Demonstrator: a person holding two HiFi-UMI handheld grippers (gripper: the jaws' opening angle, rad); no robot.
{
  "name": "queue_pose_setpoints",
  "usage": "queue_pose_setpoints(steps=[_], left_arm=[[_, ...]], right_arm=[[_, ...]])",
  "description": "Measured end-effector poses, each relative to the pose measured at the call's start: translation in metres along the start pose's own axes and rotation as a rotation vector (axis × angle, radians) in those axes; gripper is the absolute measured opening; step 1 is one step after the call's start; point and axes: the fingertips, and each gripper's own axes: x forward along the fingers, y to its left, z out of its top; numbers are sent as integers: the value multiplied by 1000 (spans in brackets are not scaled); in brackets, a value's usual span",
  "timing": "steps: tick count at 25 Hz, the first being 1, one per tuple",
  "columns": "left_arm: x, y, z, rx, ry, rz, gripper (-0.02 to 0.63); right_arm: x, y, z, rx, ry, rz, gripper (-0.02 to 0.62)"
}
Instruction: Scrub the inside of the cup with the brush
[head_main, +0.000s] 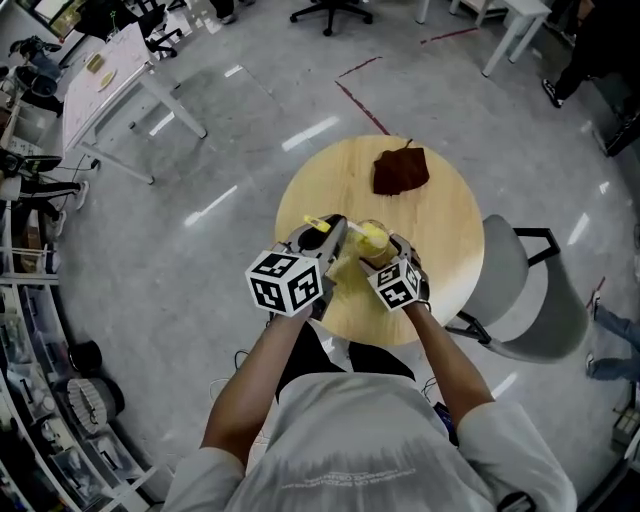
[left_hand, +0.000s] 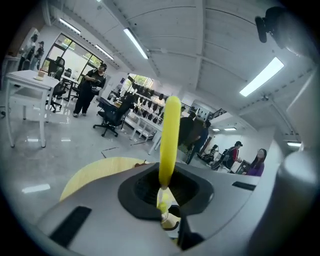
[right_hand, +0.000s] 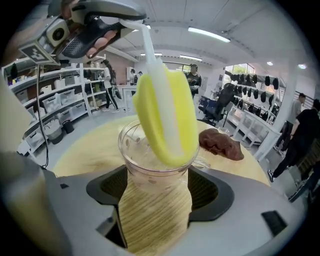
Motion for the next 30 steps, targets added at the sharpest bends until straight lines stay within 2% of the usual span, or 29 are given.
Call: queue_pose_setpoints(steps=[3,6,8,10,13,15,18,21,24,26,30], left_arm=[[-7,15,17,-6,-24,29,44],[-8,21,28,33,-12,6,44],[-6,19,35,98,2,-36,44],[-3,12,41,195,18,-95,44],[3,-1,52,334,28,-183,44],[6,-5,64,388,25,-220,44],[19,-6,91,429,-4,-258,44],[33,-5,118,475,-29,-271,44],[38,-3,147,532,-45,-266,44],[41,-7,167,570,-58,-268,44],[43,-27,198,624,-69,-280,44]], right_arm=[[-2,0,-1,-7,19,-6,394],[-12,3,-9,1,42,-11,394],[-24,2,-13,16,51,-7,394],[-40,-2,-14,40,50,-4,394],[-69,-17,-11,124,25,-30,388],[-91,-35,1,212,-12,-79,346],[-127,-81,27,312,-98,-207,263],[-163,-122,62,358,-207,-322,174],[-199,-146,107,372,-306,-398,51],[-222,-156,136,370,-362,-435,29],[-267,-166,182,324,-434,-472,28]])
